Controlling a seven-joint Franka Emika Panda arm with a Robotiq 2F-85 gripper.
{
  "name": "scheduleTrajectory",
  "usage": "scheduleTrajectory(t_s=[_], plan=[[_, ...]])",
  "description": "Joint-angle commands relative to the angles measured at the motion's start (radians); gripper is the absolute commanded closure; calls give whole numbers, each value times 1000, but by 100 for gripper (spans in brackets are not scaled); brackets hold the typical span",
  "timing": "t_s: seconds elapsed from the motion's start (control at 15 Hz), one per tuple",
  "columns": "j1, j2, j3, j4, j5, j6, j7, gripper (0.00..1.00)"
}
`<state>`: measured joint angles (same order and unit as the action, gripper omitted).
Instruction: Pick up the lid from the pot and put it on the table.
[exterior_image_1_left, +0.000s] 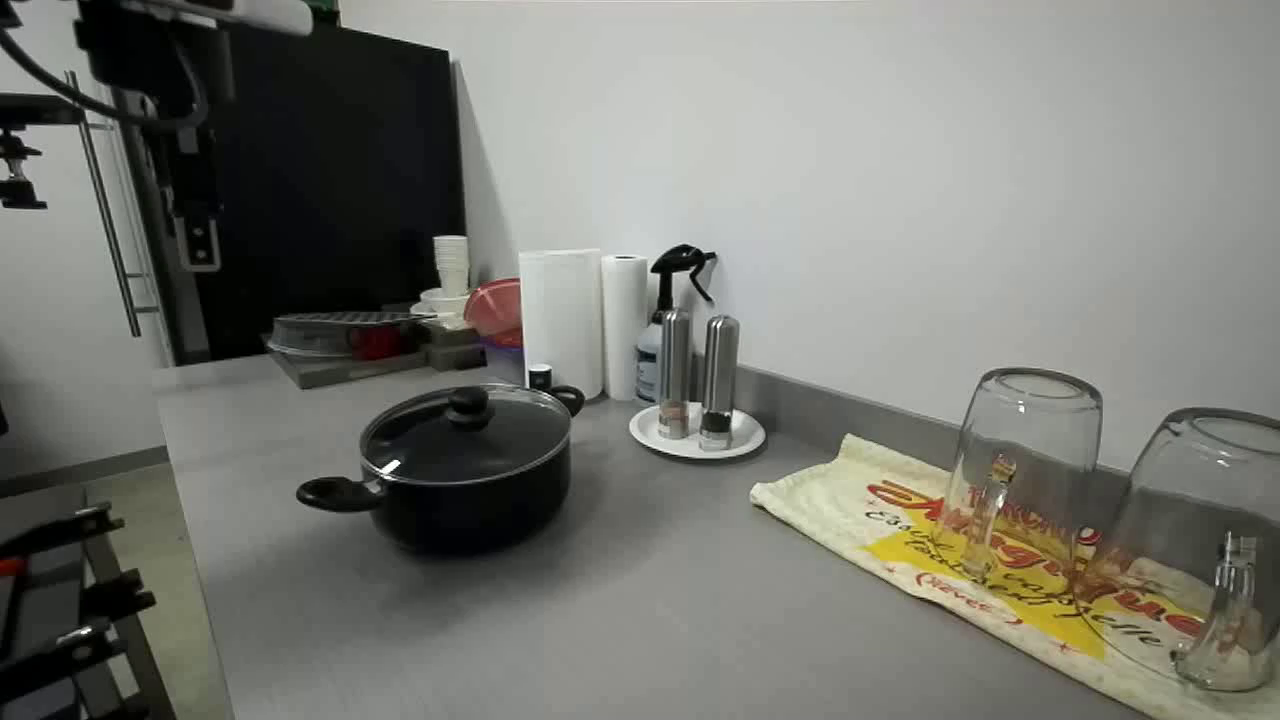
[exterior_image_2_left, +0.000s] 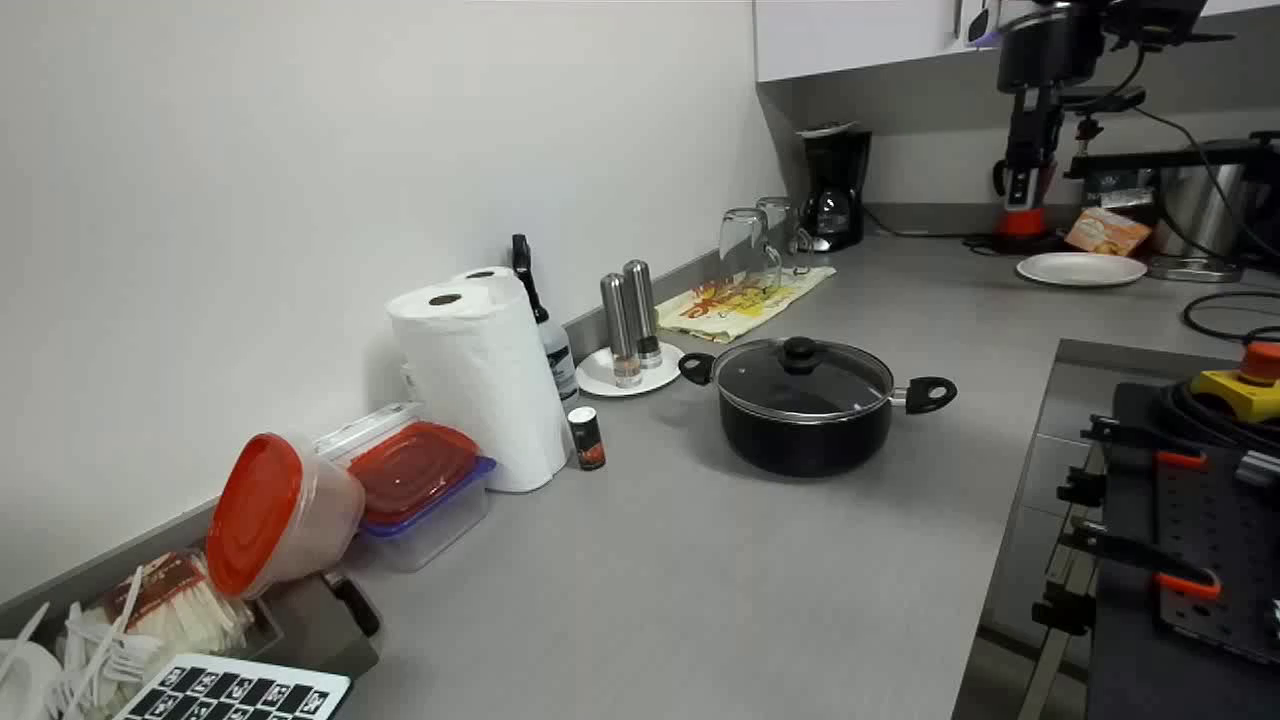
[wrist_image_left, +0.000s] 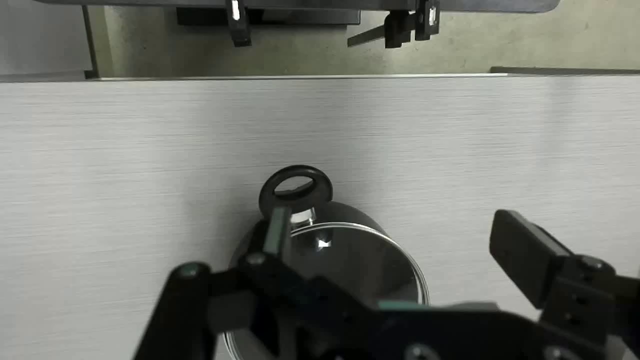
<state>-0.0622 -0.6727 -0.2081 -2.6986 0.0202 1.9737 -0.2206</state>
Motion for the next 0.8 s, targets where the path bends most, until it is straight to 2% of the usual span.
scheduleTrajectory(t_s=[0.0, 0.2, 0.4, 0.73], plan=[[-11, 2, 10, 1, 7, -2, -6, 0], [-11, 2, 10, 1, 7, -2, -6, 0], [22, 47, 34, 26, 30, 46, 7, 0], [92, 195, 116, 75, 65, 220, 49, 0]])
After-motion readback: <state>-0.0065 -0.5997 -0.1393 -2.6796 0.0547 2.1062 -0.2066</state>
